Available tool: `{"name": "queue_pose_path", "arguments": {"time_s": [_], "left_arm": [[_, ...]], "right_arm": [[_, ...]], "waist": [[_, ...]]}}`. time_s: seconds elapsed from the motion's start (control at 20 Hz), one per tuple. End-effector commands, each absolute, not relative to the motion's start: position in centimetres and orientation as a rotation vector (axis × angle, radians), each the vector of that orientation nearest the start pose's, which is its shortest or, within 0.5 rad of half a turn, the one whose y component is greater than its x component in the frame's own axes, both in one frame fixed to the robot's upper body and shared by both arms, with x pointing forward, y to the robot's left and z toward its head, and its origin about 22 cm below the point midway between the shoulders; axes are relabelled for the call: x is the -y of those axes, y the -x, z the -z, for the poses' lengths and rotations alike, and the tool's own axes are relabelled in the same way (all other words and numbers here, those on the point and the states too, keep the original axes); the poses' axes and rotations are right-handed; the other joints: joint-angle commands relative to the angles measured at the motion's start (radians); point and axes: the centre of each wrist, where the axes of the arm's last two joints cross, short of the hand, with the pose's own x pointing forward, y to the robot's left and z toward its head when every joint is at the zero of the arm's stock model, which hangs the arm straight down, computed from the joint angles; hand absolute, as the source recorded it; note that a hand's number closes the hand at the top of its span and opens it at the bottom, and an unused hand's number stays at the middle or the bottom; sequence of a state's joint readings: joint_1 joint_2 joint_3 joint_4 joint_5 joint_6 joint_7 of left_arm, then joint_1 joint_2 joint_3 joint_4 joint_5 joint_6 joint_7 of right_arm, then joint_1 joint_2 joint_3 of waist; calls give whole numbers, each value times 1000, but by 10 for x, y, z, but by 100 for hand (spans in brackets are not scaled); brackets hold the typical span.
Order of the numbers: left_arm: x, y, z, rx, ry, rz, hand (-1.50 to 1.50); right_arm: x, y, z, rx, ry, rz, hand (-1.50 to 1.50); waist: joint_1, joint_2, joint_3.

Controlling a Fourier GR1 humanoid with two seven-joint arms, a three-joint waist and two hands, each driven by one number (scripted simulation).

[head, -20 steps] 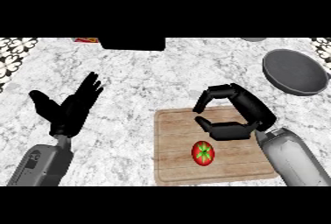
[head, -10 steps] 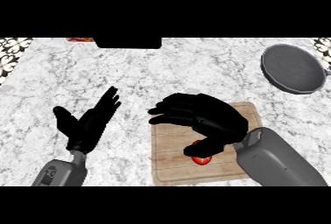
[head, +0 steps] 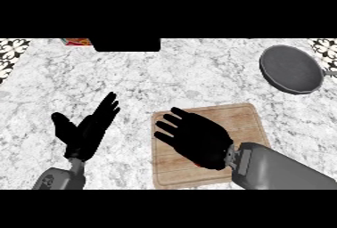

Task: Pick the tomato from the cutting board and place it in the pan

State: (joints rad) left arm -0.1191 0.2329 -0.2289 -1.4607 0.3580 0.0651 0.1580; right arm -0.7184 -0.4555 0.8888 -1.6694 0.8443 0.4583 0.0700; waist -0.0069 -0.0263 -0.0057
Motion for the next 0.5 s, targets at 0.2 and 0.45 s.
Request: {"name": "queue_pose_path", "arguments": {"time_s": [0.2, 0.45], "left_arm": [[-228, -267, -22, 1350, 208, 66, 0], [-215, -254, -2, 1330, 231, 66, 0]], "right_arm": [[35, -202, -93, -1114, -1062, 3035, -150], [17, -162, -77, -959, -1219, 3079, -150]], "waist": [[-8, 8, 3], [-6, 20, 5]]}}
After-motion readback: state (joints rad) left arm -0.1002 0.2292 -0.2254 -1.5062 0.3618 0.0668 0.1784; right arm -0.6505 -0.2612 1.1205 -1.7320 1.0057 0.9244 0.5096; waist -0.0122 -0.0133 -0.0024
